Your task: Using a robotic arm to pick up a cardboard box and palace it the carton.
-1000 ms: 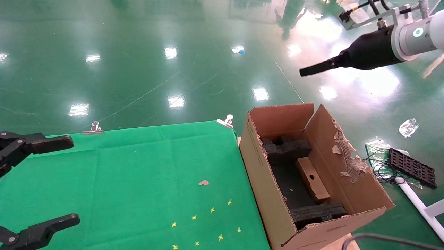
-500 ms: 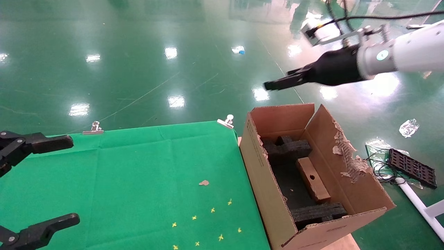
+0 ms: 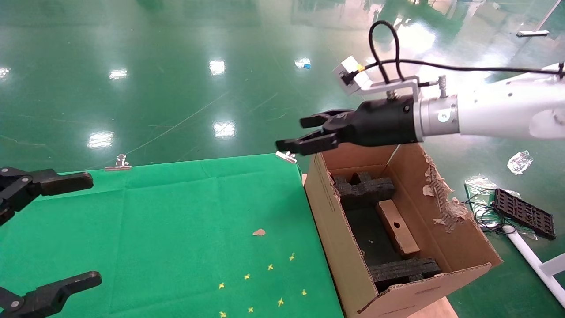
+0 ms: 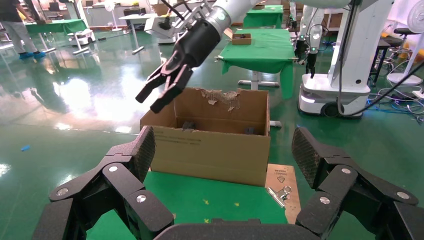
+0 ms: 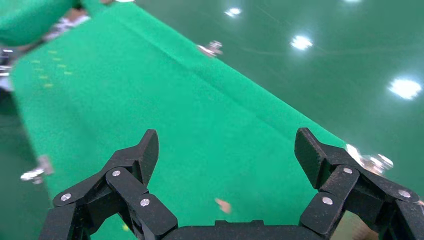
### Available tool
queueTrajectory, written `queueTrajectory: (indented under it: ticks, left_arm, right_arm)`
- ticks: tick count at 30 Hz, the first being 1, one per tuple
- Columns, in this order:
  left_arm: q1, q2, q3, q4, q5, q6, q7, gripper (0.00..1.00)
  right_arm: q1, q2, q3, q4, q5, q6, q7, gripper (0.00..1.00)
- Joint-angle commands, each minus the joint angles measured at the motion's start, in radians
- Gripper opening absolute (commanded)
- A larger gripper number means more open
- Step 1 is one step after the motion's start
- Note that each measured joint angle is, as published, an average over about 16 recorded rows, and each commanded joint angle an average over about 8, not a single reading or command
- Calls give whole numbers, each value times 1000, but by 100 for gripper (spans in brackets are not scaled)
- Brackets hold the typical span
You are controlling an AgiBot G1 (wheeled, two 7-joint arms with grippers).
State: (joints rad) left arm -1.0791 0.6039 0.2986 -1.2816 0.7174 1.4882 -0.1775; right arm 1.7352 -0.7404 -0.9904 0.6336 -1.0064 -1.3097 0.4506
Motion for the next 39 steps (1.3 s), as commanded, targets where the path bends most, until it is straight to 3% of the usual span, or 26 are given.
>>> queueTrajectory:
  ticks: [1,31,39]
  left_arm:
    - [0,0,0,0,0,0,0,100]
    - [0,-1,2,0,-1,-1,1,100]
    - [0,-1,2,0,-1,-1,1,100]
  right_arm:
    - [-38,8,41,38,16,-11,-15,100]
    - [-599,117,645,590,250,-169,-238,100]
    - [-693,134,745,681,289,-194,-271,100]
